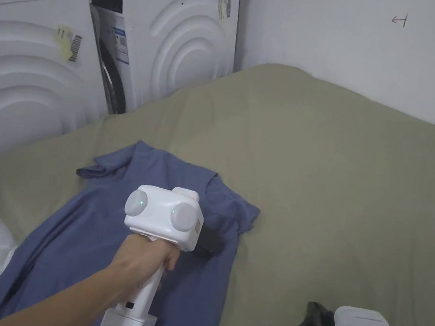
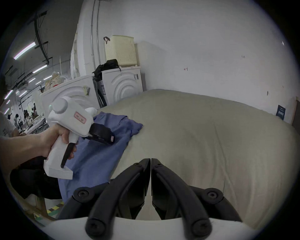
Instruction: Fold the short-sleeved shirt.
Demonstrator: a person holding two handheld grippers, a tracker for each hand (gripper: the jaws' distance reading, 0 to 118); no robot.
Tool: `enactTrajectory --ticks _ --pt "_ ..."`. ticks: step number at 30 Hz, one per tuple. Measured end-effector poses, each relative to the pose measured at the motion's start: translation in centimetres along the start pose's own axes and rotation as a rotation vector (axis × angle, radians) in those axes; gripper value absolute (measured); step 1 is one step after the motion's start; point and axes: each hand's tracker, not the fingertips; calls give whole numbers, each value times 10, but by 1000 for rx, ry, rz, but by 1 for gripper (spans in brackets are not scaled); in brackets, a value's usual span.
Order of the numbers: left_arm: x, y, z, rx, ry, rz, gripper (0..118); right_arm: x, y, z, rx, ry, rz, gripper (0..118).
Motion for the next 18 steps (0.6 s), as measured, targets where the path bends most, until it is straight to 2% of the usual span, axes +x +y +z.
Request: enactTrajectory --ticks 2,3,4,5,6,7,8,11,18 --pt "6 -4 10 5 20 3 110 6 1 4 -8 -7 1 8" --pt "-2 13 -3 3 10 -13 98 9 1 6 -6 -12 1 8" --pt "0 12 4 22 6 -38 80 13 4 10 -8 -23 3 8" --pt "1 12 10 45 32 -62 50 16 6 14 -6 -38 1 8" --pt "2 12 16 61 73 -72 6 21 9 19 -1 -51 -8 8" --pt "-3 15 17 63 101 -92 6 26 12 25 -1 -61 -26 8" --pt "-3 15 21 50 57 -62 6 32 15 34 3 -69 -50 8" --pt "4 16 51 103 73 -18 6 50 19 60 37 -122 -28 8" --pt "66 22 143 224 -154 -109 5 104 31 150 105 -271 -32 8"
